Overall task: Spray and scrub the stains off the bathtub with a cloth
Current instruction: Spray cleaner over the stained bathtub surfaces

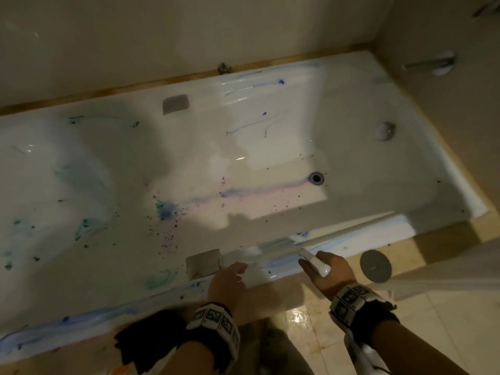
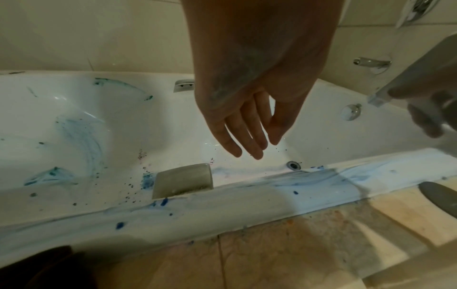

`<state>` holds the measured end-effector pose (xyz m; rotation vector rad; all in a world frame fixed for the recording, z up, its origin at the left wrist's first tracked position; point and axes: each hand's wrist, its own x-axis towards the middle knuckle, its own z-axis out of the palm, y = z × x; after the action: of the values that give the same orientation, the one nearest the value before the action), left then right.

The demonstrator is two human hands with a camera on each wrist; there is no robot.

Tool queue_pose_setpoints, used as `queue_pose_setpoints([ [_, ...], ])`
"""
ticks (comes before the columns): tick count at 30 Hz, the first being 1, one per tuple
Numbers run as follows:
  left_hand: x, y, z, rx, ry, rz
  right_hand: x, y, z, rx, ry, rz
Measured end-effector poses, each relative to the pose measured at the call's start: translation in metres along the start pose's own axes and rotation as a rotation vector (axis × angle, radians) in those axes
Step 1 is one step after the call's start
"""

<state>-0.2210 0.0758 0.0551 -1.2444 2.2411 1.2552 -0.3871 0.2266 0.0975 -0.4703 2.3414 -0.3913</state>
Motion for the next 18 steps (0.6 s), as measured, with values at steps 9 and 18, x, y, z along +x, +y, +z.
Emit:
queue_pose_setpoints([
  [9,0.009,0.054,0.035,-0.013,0.009,-0.017,0.021,0.048,-0.049,-0.026,0.011,0.002],
  [18,0.020,0.140,0.104,-0.170,0.069,-0.134,0.068,0.129,-0.101,-0.112,-0.112,-0.007],
])
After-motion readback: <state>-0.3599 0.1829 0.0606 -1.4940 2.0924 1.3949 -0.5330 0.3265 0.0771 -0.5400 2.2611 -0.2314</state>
